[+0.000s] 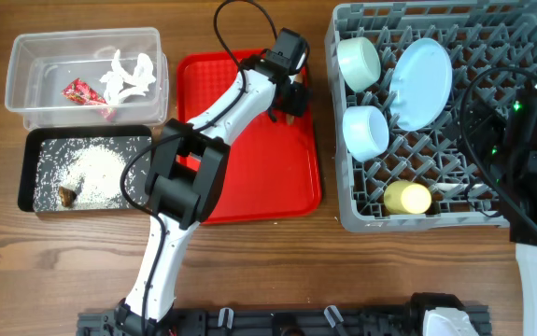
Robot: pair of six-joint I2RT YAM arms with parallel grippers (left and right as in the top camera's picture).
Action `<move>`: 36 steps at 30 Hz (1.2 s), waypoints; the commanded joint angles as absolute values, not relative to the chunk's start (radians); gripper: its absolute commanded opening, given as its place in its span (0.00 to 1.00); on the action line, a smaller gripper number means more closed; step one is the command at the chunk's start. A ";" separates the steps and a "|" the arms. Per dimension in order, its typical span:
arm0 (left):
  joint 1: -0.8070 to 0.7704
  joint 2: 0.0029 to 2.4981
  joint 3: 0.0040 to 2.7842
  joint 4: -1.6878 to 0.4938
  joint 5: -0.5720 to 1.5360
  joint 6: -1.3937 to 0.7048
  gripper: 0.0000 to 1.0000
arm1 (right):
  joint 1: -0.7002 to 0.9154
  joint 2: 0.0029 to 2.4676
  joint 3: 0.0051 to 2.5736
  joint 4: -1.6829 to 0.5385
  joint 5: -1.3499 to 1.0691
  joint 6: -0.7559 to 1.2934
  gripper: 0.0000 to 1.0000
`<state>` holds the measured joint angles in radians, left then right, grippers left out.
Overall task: Sort waste into correct bins and load items into the dishwasher rack
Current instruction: 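Reach the left gripper to the carrot on the red tray and grasp it, then carry the carrot left and drop it onto the black rice tray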
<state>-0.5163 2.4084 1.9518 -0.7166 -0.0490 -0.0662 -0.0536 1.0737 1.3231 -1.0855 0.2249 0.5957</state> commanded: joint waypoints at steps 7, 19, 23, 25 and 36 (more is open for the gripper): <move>-0.514 2.434 1.967 -0.699 -0.062 -0.064 0.06 | -0.054 1.076 1.335 -1.093 0.220 0.575 1.00; -0.424 2.089 1.971 -0.852 -0.210 -0.223 0.04 | -0.054 1.084 1.335 -1.089 0.220 0.575 1.00; -0.294 1.916 1.971 -1.005 -0.289 -0.381 0.04 | -0.054 1.106 1.335 -1.089 0.220 0.576 1.00; -0.207 1.858 1.971 -1.096 -0.289 -0.470 0.04 | -0.054 1.120 1.335 -1.087 0.219 0.577 1.00; 0.189 1.833 1.753 -1.342 -0.278 -1.156 0.07 | -0.054 1.150 1.335 -1.063 0.160 0.579 1.00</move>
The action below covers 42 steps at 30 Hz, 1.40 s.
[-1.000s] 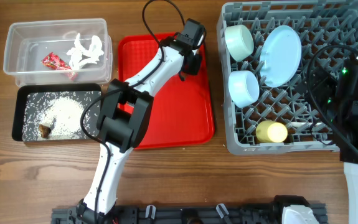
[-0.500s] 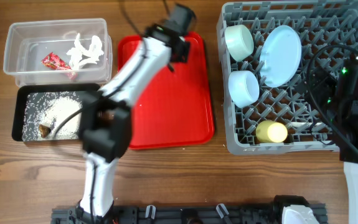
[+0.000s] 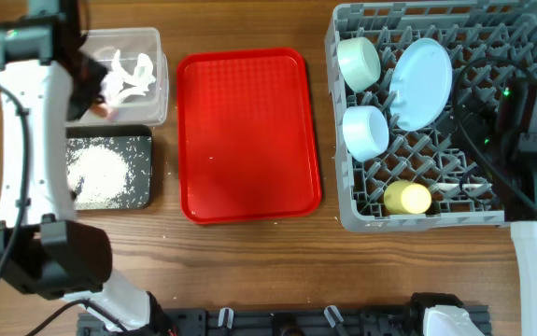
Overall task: Sort waste into correct bins and load items into the dishwasher rack
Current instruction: 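Carry the carrot left and drop it onto the black rice tray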
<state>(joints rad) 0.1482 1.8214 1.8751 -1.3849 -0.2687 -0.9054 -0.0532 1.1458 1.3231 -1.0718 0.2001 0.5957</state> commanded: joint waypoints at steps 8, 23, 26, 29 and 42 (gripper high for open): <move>0.206 1.833 1.349 -0.961 -0.278 -1.162 0.11 | -0.054 1.150 1.335 -1.063 0.158 0.579 1.00; 0.212 1.811 1.341 -0.922 -0.328 -1.063 0.49 | -0.054 1.150 1.335 -1.050 0.159 0.574 1.00; 0.212 1.755 1.477 -1.019 -0.327 -0.918 0.60 | -0.054 1.150 1.335 -1.016 0.139 0.512 1.00; 0.212 1.660 1.608 -1.101 -0.327 -0.813 0.77 | -0.054 1.148 1.335 -0.956 0.068 0.411 1.00; 0.212 1.482 1.620 -1.093 -0.327 -0.815 1.00 | -0.054 0.921 1.393 -0.808 -0.287 0.546 1.00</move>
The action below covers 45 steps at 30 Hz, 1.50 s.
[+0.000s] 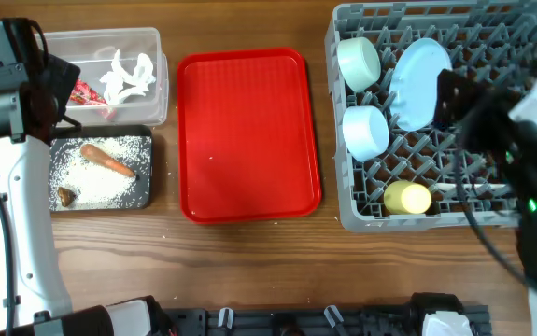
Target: Sort waste into correct bins and load items into the dishwasher rack
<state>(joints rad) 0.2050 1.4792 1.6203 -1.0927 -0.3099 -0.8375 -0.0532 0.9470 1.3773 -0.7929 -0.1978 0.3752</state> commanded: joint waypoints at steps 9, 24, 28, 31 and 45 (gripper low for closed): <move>0.212 1.482 1.620 -1.093 -0.327 -0.815 1.00 | -0.054 0.943 1.364 -0.891 -0.100 0.408 1.00; 0.212 1.482 1.620 -1.093 -0.327 -0.815 1.00 | -0.054 0.240 0.200 0.015 -0.158 0.239 1.00; 0.212 1.482 1.620 -1.093 -0.327 -0.815 1.00 | -0.054 0.148 0.080 0.014 -0.158 0.239 1.00; 0.212 1.482 1.620 -1.093 -0.327 -0.815 1.00 | -0.054 0.111 0.012 0.017 -0.148 0.238 1.00; 0.212 1.482 1.620 -1.093 -0.327 -0.815 1.00 | -0.053 0.004 0.005 0.002 -0.052 0.237 1.00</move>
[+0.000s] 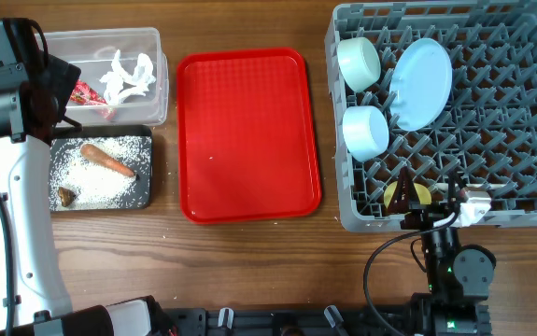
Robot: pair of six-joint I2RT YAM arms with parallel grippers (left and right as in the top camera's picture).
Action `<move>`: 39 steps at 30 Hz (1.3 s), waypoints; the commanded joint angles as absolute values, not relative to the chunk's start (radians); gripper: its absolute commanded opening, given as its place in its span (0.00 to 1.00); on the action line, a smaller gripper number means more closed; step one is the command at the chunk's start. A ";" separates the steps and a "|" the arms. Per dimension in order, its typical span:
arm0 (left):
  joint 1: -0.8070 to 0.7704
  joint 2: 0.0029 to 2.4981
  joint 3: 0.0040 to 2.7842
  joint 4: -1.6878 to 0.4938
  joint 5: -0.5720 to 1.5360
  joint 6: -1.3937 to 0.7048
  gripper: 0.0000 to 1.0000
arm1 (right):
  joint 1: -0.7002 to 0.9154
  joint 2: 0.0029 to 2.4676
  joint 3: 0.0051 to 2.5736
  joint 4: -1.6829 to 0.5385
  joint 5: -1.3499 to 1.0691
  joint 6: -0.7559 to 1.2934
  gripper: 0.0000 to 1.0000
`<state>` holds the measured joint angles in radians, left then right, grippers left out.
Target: Sort waste into correct bins and load items into the dishwasher rack
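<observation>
The red tray (249, 135) lies bare in the middle. An orange carrot (107, 160) and a brown scrap (66, 196) lie on white grains in the black bin (147, 168). White plastic scraps (126, 73) and a red wrapper (89, 93) sit in the clear bin (91, 39). The grey rack (492, 112) holds two pale cups (359, 62), a light blue plate (420, 82) and a yellow cup (416, 194). My left gripper (55, 82) hangs over the clear bin's left end, its jaws unclear. My right gripper (406, 187) is low at the rack's front edge by the yellow cup, its jaws unclear.
The right arm's base and cable (450, 271) sit in front of the rack. The left arm (16, 205) runs down the table's left edge beside the bins. Bare wooden table (249, 271) lies in front of the tray.
My right arm was over the rack's right side and is now folded low at the rack's front edge. The left arm, the bins, the tray and the dishes are unchanged.
My left gripper was on a brownish item at the tray's far right, and the black bin held no carrot. Then the tray was bare and the arm hung over the bins. Then the carrot lay in the black bin. Now the right arm is down.
</observation>
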<state>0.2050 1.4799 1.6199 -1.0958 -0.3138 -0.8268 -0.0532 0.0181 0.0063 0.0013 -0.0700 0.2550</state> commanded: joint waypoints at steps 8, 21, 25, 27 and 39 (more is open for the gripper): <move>0.212 1.482 1.620 -1.093 -0.327 -0.815 1.00 | -0.053 0.004 0.005 0.002 -0.052 0.237 1.00; 0.209 1.432 1.620 -1.122 -0.360 -0.815 1.00 | -0.053 0.004 0.005 0.003 -0.052 0.237 1.00; 0.174 1.312 1.569 -1.151 -0.315 -0.796 1.00 | -0.053 0.004 0.005 0.002 -0.052 0.237 1.00; 0.149 1.219 1.467 -1.028 -0.260 -0.641 1.00 | -0.053 0.004 0.005 0.003 -0.052 0.238 1.00; 0.088 0.393 0.386 -0.171 0.068 -0.213 1.00 | -0.053 0.004 0.005 0.002 -0.052 0.237 1.00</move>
